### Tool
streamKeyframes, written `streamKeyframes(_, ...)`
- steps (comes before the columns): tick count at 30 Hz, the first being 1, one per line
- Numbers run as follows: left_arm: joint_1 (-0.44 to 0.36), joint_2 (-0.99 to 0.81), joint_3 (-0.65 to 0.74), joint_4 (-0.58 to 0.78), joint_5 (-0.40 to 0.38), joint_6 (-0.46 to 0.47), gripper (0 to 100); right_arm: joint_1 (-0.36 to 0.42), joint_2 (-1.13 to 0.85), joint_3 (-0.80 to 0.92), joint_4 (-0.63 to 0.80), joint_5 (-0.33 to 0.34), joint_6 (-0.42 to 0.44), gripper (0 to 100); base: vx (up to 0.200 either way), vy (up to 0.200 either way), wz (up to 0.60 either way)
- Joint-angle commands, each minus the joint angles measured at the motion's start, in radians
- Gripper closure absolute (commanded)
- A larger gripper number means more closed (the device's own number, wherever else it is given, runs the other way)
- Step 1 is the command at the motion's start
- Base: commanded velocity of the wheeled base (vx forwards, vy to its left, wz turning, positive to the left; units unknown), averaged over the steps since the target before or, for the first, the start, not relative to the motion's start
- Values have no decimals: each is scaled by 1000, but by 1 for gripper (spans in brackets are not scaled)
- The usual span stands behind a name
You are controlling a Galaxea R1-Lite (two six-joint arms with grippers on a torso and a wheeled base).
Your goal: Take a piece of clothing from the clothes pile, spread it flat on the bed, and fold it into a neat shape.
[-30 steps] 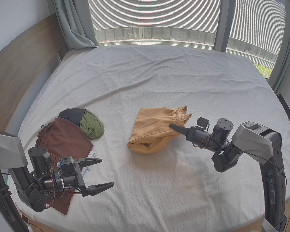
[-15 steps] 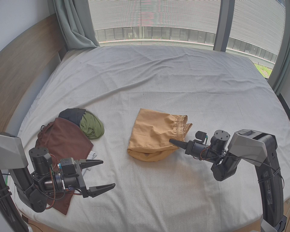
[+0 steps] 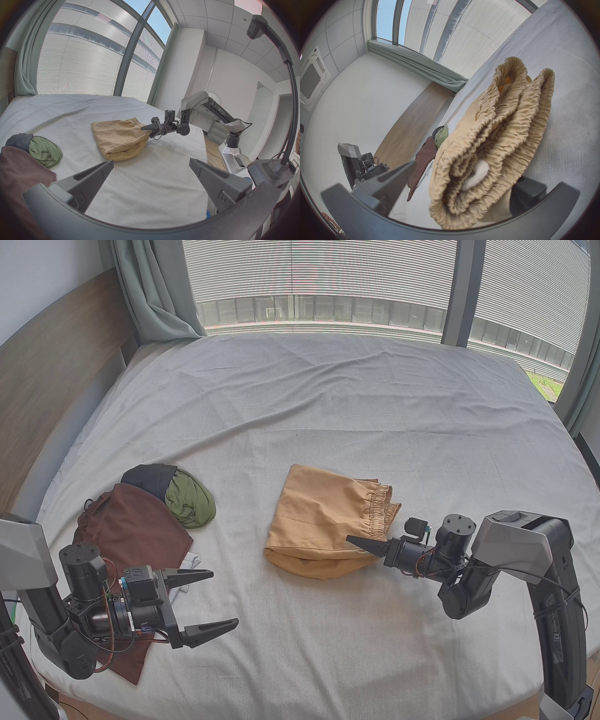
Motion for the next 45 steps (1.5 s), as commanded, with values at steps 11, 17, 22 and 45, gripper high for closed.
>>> streamKeyframes(11,0,-11,-2,-1,1,0,0,-2,-72,329,0,6,-183,0,0,0,0)
streamKeyframes(17,0,-12,-3,-1,1,0,0,31,-145,420,0,9,-218,0,0,0,0)
streamKeyframes(22,1,-12,-5,-1,1,0,0,62,-234,463,0,12,-211,0,0,0,0)
streamKeyframes(45,0,-11,3,-1,3,3,0,68,-202,101,3,1,-16,0,0,0,0)
